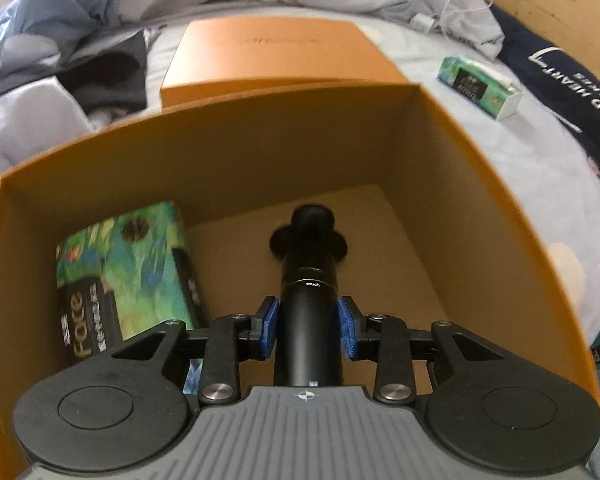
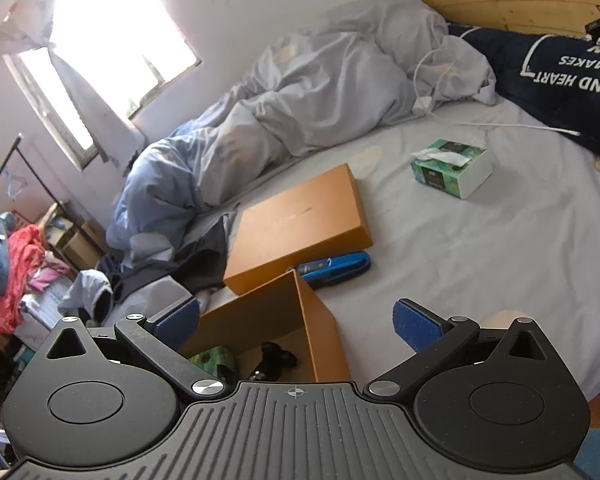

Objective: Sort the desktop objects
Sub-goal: 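Lower the gimbal stick into the box beside the tissue pack and release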

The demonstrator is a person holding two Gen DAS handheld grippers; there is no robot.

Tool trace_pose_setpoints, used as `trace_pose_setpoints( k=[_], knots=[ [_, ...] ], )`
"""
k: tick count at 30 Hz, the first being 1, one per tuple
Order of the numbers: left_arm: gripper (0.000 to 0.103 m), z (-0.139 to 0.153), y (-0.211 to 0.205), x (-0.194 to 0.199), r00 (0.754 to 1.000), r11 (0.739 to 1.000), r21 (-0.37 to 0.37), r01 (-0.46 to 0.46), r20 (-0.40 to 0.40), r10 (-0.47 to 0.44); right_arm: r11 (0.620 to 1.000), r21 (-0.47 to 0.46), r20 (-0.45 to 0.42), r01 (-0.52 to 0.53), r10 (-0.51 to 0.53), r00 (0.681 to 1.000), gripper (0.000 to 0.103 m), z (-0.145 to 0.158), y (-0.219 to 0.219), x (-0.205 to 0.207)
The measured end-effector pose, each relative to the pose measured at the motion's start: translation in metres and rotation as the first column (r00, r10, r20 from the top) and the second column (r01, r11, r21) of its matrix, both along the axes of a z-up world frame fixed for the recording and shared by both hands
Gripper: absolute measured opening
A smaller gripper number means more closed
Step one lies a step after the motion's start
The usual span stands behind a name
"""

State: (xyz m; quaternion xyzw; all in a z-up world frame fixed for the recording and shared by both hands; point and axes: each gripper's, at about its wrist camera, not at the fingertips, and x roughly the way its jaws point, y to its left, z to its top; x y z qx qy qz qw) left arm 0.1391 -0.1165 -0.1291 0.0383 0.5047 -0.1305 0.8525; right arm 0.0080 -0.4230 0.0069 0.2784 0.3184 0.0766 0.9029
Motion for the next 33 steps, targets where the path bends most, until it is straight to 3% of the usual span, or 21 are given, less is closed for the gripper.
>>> trace_pose_setpoints(
  k=[11,17,19,23,25,28,33],
  knots=[
    [0.034,-0.016,0.004,0.003,0.997,0.999,0.045,-0.019,-0.080,0.023,1.000,-0.022,0.006,-0.003,0.004,1.000,0.103,0.003,0.002,0.001],
    [0.034,-0.012,0.008,0.002,0.998,0.998,0.061,-0.018,-0.066,0.022,1.000,-0.030,0.009,-0.004,0.004,1.000,0.103,0.003,0.005,0.000],
    [0.047,-0.009,0.010,0.002,0.998,0.998,0.062,-0.019,-0.062,0.023,0.999,-0.035,0.013,-0.004,0.005,1.000,0.103,0.004,0.006,-0.001],
    [0.053,0.006,0.016,-0.002,0.999,0.999,0.036,-0.035,-0.027,0.036,0.999,-0.047,0.017,-0.005,0.005,1.000,0.103,0.004,0.008,-0.001],
    [0.062,0.018,0.020,-0.007,0.999,0.999,0.013,-0.043,0.001,0.043,0.999,-0.051,0.017,-0.003,0.004,1.000,0.103,0.005,0.009,-0.001],
    [0.065,0.040,0.025,-0.017,0.996,0.998,-0.020,-0.054,0.072,0.056,0.998,-0.057,0.021,-0.006,0.008,1.000,0.103,0.005,0.010,-0.002],
    [0.075,0.086,0.047,-0.040,0.973,0.985,-0.148,-0.089,0.198,0.118,0.998,-0.068,0.027,-0.013,0.015,1.000,0.103,0.006,0.012,-0.003]
  ],
)
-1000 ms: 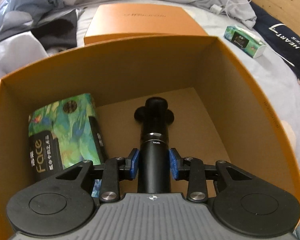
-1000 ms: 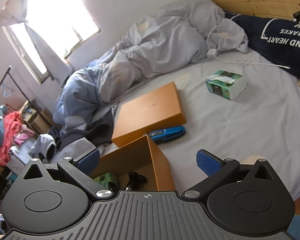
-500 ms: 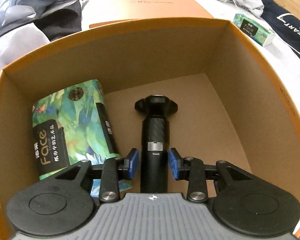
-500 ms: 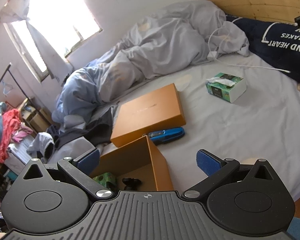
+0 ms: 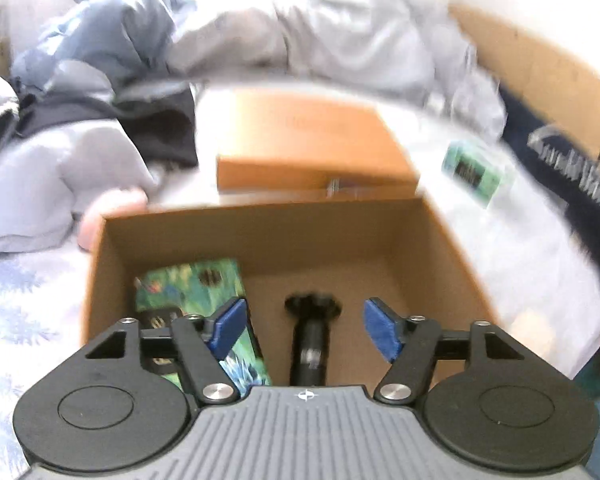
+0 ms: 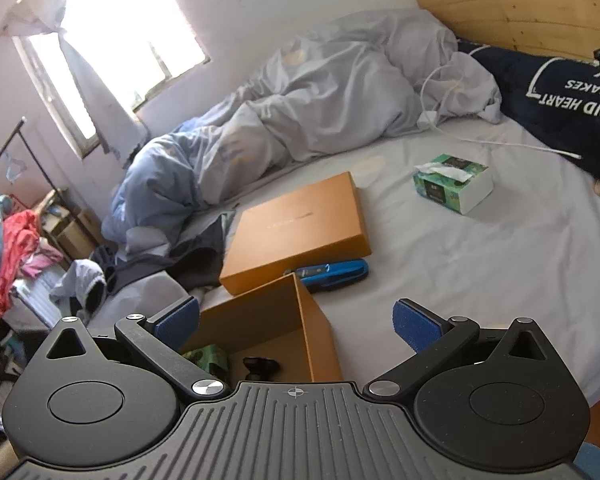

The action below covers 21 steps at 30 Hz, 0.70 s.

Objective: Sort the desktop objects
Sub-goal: 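Lower the gimbal stick into the box beside the tissue pack and release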

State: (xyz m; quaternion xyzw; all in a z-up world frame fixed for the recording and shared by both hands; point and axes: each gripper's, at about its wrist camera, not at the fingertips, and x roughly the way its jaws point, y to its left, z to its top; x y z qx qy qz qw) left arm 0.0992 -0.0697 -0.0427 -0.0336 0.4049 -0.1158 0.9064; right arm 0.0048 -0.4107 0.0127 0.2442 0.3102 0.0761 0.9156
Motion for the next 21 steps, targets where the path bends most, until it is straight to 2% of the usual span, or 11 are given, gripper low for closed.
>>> trace_pose_setpoints(
  k=[7,12,13,18,21],
  knots=[
    [0.078,0.054,0.023,-0.035,0.990,0.998,-0.053,-0.022,0.136,0.029,1.000,-0.020,0.011,-0.021,0.021,1.000,0.103,0.002,0.005,-0.002],
    [0.099,0.081,0.041,-0.062,0.971,0.995,-0.068,-0.077,0.222,0.090,0.999,-0.005,0.015,-0.045,0.045,0.999,0.103,0.004,0.009,-0.003],
    [0.103,0.084,0.043,-0.065,0.967,0.995,-0.062,-0.081,0.237,0.094,0.999,0.000,0.014,-0.047,0.047,0.999,0.103,0.005,0.009,-0.003],
    [0.103,0.088,0.050,-0.075,0.948,0.994,-0.044,-0.102,0.297,0.110,0.998,-0.010,0.013,-0.063,0.063,0.998,0.103,0.006,0.014,-0.005],
    [0.103,0.081,0.057,-0.076,0.954,0.988,-0.103,-0.113,0.269,0.136,0.996,0.048,0.008,-0.081,0.081,0.997,0.103,0.005,0.013,-0.005]
  ],
)
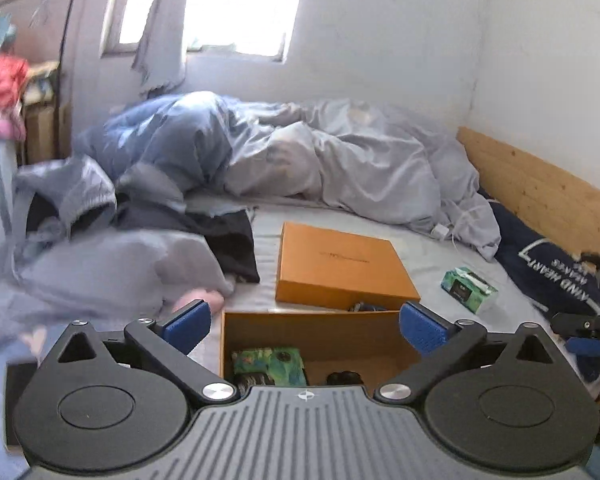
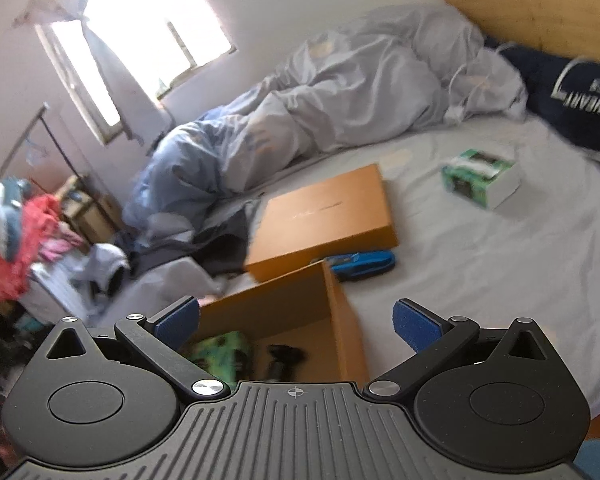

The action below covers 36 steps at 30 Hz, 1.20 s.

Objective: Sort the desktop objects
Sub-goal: 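Lower the gimbal stick into the box beside the tissue pack and release, then withdraw the left gripper and move both grippers toward the flat orange Miaoweilu box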

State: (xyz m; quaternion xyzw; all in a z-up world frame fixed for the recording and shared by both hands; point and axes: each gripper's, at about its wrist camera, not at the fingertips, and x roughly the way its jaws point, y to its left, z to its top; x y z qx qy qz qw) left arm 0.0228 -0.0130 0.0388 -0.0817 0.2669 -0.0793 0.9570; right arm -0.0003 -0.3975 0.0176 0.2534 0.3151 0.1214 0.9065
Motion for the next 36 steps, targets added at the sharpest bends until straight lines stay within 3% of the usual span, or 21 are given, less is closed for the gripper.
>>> trace_pose_setpoints(
  k=[2,5,11,16,36],
  knots=[
    [0.103,-0.003,0.002,0.000,1.000,0.999,-0.035,0.004,-0.003,-0.004,0.999,0.043,-0.007,-0.008,0.008,1.000,0.103,0.000,-0.001,-0.001],
    [0.103,-0.010,0.002,0.002,1.000,1.000,-0.028,-0.005,0.008,0.005,0.999,0.046,-0.010,-0.013,0.013,1.000,0.103,0.000,0.001,-0.001],
    [0.103,-0.024,0.004,0.008,0.999,1.000,-0.018,-0.022,-0.031,0.022,0.999,-0.040,-0.031,-0.009,0.008,0.999,0.103,-0.003,0.018,0.003],
    [0.103,-0.035,0.008,0.007,0.997,0.999,-0.020,-0.035,-0.069,0.034,0.999,-0.053,-0.051,0.002,-0.005,0.999,0.103,-0.006,0.023,0.008],
    [0.103,-0.033,0.012,0.000,0.994,0.998,-0.003,-0.062,-0.094,0.061,0.992,-0.123,-0.018,0.004,-0.006,1.000,0.103,-0.005,0.025,0.007]
  ],
)
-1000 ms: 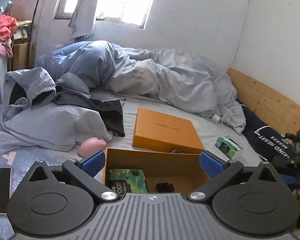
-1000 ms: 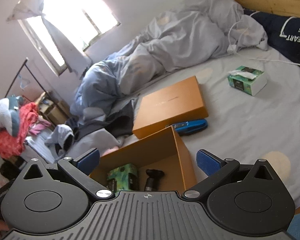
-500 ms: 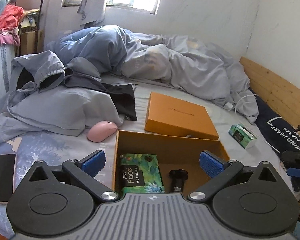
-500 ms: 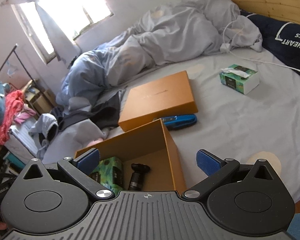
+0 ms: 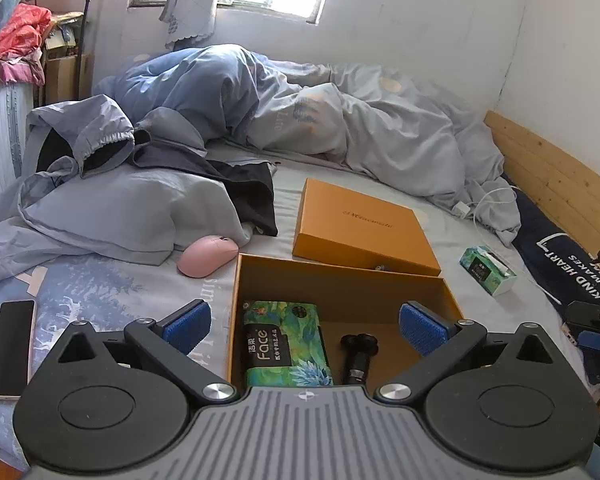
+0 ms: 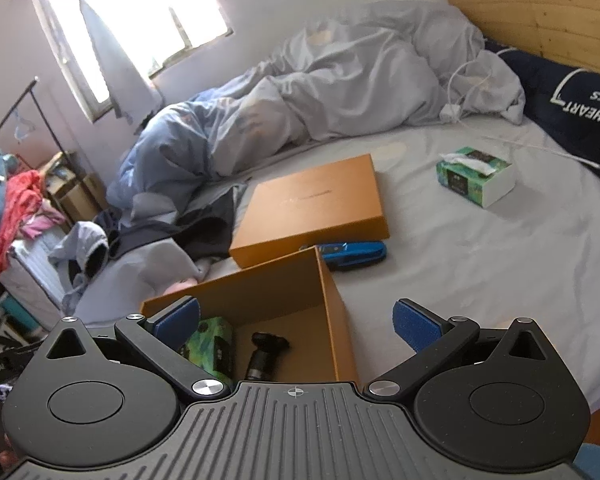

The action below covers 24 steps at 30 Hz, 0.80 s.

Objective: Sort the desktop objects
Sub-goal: 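Withdraw the left gripper and move both grippers toward the flat orange Miaoweilu box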

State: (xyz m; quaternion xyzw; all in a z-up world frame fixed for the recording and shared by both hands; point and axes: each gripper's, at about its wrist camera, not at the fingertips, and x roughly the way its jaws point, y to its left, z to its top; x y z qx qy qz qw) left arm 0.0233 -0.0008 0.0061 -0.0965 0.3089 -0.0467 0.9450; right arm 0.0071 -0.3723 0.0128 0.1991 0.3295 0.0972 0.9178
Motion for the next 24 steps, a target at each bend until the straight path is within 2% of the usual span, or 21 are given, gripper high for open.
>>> trace_pose_setpoints(
  k=[8,14,19,24],
  knots=[
    [0.103,0.005,-0.005,-0.002,1.000,1.000,0.014,-0.009,0.020,0.009,1.000,-0.009,0.086,-0.012,0.012,0.996,0.103,0.012,-0.005,-0.006],
    [0.103,0.010,-0.006,0.001,0.998,1.000,0.001,-0.028,0.053,0.027,1.000,0.010,0.096,-0.029,0.028,0.995,0.103,0.017,-0.012,-0.003],
    [0.103,0.017,-0.004,0.007,0.993,0.998,0.006,-0.056,0.101,0.055,0.999,-0.038,0.130,0.004,0.001,0.992,0.103,0.024,-0.014,0.000],
    [0.103,0.016,-0.006,0.028,0.991,0.998,0.016,-0.068,0.117,0.066,0.998,-0.057,0.136,-0.008,0.016,0.991,0.103,0.022,-0.016,0.013]
  ],
)
